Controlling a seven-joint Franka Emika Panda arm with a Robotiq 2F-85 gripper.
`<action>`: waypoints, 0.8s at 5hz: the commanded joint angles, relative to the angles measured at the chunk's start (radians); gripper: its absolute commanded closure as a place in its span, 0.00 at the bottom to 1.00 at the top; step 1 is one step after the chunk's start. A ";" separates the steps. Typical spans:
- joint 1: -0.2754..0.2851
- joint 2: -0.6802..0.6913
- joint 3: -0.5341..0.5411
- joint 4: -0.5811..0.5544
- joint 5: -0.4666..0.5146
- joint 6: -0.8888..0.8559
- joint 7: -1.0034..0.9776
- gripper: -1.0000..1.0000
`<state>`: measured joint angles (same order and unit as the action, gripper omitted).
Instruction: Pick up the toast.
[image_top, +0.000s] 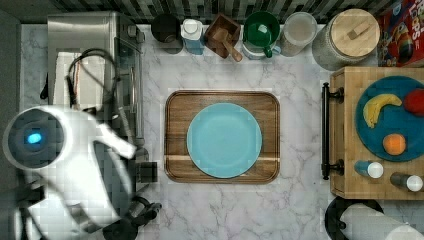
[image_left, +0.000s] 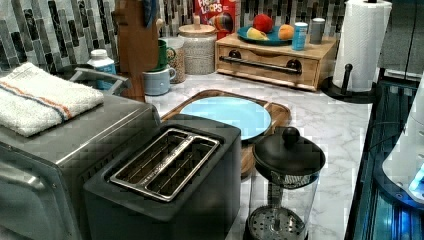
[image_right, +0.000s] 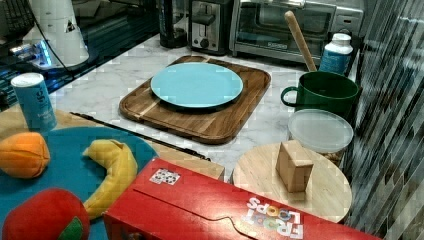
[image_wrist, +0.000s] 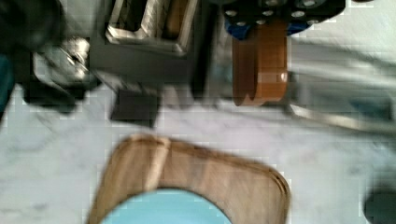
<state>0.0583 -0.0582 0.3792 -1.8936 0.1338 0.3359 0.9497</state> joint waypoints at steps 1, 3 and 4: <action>-0.110 0.083 -0.136 0.066 -0.144 -0.079 0.064 1.00; -0.090 0.132 -0.123 0.127 -0.209 -0.131 0.135 1.00; -0.115 0.133 -0.097 0.127 -0.211 -0.131 0.137 1.00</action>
